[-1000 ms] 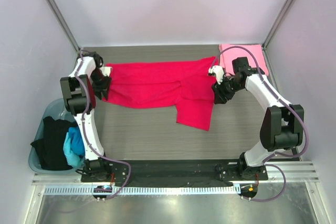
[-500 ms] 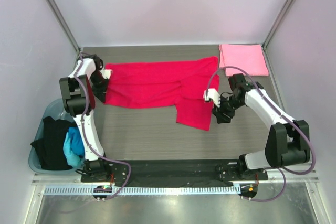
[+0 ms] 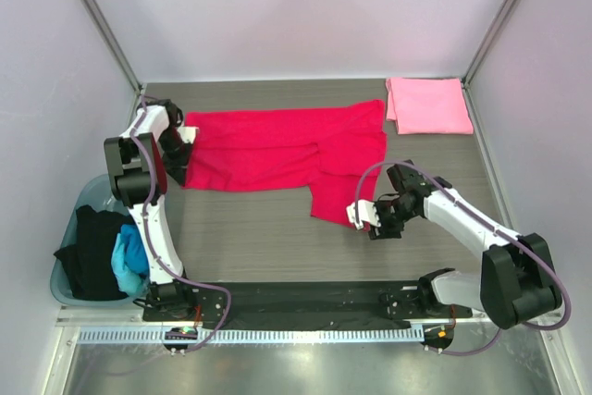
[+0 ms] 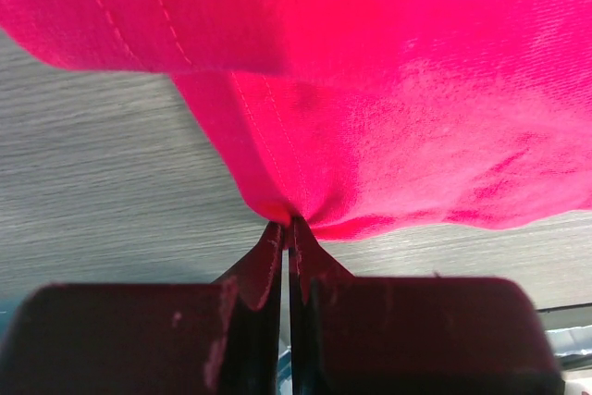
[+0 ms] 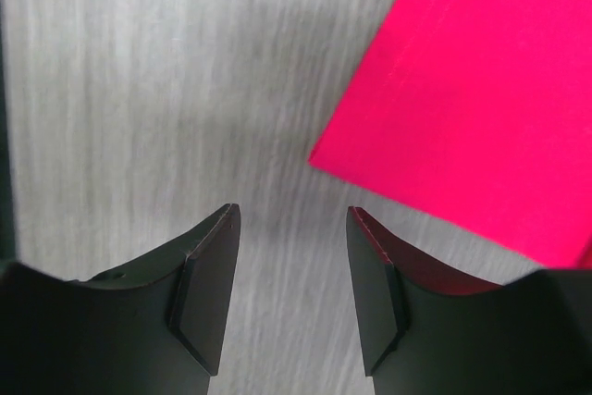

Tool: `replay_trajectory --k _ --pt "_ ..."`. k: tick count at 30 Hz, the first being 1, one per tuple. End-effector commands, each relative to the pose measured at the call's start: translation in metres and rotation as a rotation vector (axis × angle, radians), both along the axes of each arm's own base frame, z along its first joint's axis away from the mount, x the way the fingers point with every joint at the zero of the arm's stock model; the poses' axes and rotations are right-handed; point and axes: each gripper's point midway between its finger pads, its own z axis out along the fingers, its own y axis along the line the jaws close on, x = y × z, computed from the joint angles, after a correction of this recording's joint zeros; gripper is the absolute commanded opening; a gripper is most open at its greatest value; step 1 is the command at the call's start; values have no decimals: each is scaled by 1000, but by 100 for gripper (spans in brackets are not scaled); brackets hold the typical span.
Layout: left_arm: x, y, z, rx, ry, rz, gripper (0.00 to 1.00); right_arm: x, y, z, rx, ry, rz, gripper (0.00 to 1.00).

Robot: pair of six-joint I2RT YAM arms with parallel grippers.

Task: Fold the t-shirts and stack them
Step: Fold the tshirt

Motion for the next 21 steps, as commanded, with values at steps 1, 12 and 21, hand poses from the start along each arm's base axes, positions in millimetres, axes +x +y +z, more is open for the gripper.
replay_trajectory --k 1,12,21 --pt "0 2 7 18 -25 -26 0 29 14 6 37 -104 48 55" --pt "-2 5 4 36 -12 -30 0 43 24 -3 33 -92 69 51" --pt "-3 8 2 51 -3 -36 0 28 27 -13 7 -7 148 49"
